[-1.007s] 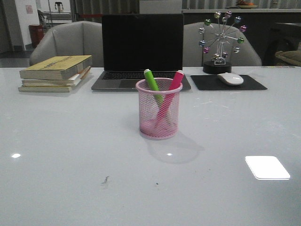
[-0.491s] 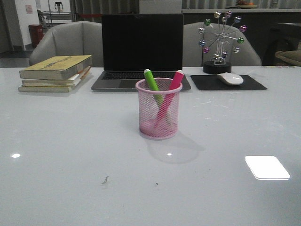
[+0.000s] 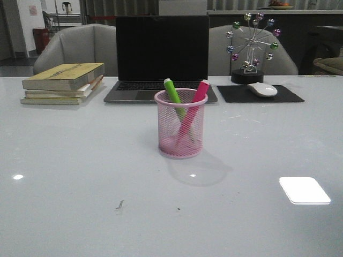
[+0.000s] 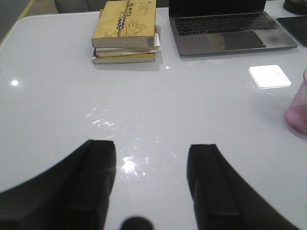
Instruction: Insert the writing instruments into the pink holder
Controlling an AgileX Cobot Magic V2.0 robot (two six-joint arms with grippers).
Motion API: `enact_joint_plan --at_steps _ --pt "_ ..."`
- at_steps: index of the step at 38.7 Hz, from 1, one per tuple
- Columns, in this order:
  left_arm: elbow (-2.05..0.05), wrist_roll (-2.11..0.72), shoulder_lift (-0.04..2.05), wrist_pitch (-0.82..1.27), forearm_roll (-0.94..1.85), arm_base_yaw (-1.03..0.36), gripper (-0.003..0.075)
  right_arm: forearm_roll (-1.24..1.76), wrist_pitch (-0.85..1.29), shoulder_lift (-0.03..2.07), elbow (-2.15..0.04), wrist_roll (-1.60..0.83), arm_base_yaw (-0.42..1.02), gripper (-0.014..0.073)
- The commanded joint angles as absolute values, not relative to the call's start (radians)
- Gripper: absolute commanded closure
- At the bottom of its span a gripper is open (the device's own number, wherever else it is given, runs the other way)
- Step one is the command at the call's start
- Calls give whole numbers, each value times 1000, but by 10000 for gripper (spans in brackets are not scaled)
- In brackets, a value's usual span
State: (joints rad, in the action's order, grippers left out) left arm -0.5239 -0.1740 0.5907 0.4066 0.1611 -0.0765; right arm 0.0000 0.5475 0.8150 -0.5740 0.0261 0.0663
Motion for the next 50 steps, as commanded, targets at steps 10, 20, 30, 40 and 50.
enact_joint_plan --at_steps 10,20,30,40,50 --pt "-554 -174 593 327 164 -74 316 0 488 805 -604 23 61 535" --pt "-554 -174 593 327 164 -74 316 9 501 801 -604 23 78 535" --pt "-554 -174 593 327 164 -74 316 7 520 615 -543 23 78 535" --pt "-554 -174 593 327 164 -74 316 7 433 338 -407 23 78 535" --pt "-554 -174 593 327 164 -74 316 7 283 74 -196 23 78 535"
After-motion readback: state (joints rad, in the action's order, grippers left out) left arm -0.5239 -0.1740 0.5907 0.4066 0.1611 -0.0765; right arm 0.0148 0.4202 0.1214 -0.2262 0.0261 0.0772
